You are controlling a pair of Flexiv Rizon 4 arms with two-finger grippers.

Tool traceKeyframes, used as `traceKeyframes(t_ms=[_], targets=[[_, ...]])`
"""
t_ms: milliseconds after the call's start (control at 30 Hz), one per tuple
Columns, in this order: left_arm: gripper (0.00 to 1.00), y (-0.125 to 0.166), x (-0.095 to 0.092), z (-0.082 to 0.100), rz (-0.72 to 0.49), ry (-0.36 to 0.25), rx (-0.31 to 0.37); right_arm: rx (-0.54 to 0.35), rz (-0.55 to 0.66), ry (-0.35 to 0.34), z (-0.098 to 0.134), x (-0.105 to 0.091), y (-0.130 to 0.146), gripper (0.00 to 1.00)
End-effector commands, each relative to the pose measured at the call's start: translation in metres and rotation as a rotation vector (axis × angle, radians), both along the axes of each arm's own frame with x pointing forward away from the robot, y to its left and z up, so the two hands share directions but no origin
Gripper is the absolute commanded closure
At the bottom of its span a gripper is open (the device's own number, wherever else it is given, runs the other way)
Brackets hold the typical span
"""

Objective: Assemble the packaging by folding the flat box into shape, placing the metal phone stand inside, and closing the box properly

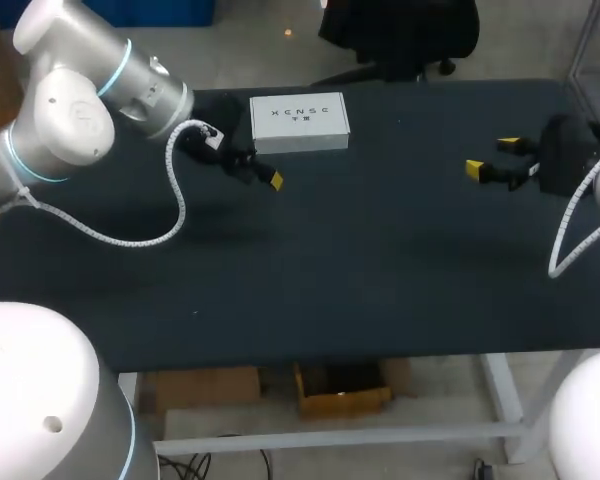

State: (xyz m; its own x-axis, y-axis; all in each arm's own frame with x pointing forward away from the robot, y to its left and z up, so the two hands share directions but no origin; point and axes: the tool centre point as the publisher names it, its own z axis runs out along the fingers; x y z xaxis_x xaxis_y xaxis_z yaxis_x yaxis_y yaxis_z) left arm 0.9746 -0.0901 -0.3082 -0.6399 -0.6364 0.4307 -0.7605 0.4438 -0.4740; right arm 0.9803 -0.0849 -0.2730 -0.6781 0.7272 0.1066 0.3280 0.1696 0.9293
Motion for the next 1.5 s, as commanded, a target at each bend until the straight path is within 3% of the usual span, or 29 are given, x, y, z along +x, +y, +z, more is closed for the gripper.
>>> traceKeyframes(t_ms=[33, 133, 167, 200, 267, 300, 333, 367, 433, 467, 633, 767, 900, 1000, 1300, 1500], targets=[[0.00, -0.001, -0.001, 0.001, 0.004, -0.002, 0.004, 0.006, 0.002, -0.007, -0.002, -0.001, -0.001, 0.00], [0.00, -0.001, -0.001, 0.001, 0.004, -0.002, 0.004, 0.006, 0.002, -0.007, -0.002, -0.001, -0.001, 0.00], [0.00, -0.001, -0.003, 0.000, -0.012, -0.079, 0.055, 0.006, 0.002, -0.007, -0.002, -0.001, -0.001, 0.00], [0.00, 0.000, -0.003, 0.002, -0.023, -0.112, 0.045, 0.006, 0.002, -0.007, -0.002, -0.001, -0.001, 0.00], [0.00, 0.002, -0.002, 0.004, 0.010, -0.249, 0.102, 0.006, 0.002, -0.007, -0.002, -0.001, -0.001, 0.00], [0.00, 0.004, -0.002, 0.005, 0.017, -0.250, 0.065, 0.006, 0.002, -0.007, -0.002, -0.001, -0.001, 0.00], [0.00, 0.005, 0.000, 0.006, 0.039, -0.314, 0.105, 0.006, 0.002, -0.007, -0.002, -0.001, -0.001, 0.00], [0.00, 0.007, 0.001, 0.006, 0.050, -0.325, 0.075, 0.006, 0.002, -0.007, -0.002, -0.001, -0.001, 0.00], [0.00, 0.010, 0.002, 0.009, 0.071, -0.382, 0.110, 0.006, 0.002, -0.007, -0.002, -0.001, -0.001, 0.00], [0.00, 0.013, 0.001, 0.011, 0.081, -0.375, 0.073, 0.006, 0.002, -0.007, -0.002, -0.001, -0.001, 0.00], [0.00, 0.019, -0.006, 0.016, 0.079, -0.445, 0.101, 0.006, 0.002, -0.007, -0.002, -0.001, -0.001, 0.00], [0.00, 0.023, -0.012, 0.015, 0.092, -0.451, 0.113, 0.006, 0.002, -0.007, -0.002, -0.001, -0.001, 0.00], [0.00, 0.026, -0.021, 0.017, 0.114, -0.412, 0.047, 0.006, 0.002, -0.007, -0.002, -0.001, -0.001, 0.00], [0.00, 0.028, -0.024, 0.018, 0.133, -0.442, 0.061, 0.006, 0.002, -0.007, -0.002, -0.001, -0.001, 0.00], [0.00, 0.040, -0.021, 0.020, 0.073, -0.560, 0.090, 0.006, 0.002, -0.007, -0.002, -0.001, -0.001, 0.00], [0.00, 0.041, -0.011, 0.026, -0.020, -0.591, 0.024, 0.006, 0.002, -0.007, -0.002, -0.001, -0.001, 0.00]])
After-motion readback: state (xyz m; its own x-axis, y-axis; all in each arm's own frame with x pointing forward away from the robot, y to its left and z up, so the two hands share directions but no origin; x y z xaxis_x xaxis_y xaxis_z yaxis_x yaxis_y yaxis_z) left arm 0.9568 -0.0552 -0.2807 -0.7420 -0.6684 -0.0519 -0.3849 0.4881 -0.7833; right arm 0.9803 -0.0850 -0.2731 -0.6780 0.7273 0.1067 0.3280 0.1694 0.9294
